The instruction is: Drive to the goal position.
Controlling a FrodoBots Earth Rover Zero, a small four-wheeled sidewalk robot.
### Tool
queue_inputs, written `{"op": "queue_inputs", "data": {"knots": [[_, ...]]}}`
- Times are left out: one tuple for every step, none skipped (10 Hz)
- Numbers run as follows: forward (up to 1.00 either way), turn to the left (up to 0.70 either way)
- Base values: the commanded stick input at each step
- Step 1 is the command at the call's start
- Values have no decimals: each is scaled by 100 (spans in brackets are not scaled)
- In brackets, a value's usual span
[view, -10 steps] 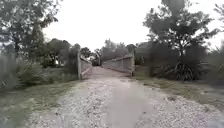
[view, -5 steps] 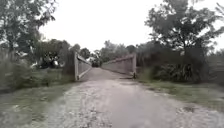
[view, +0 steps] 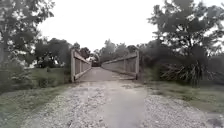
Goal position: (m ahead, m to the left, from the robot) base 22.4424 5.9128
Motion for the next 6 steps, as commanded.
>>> {"op": "queue_inputs", "data": {"knots": [[70, 0], [70, 0], [70, 0], [70, 0], [70, 0], [70, 0]]}}
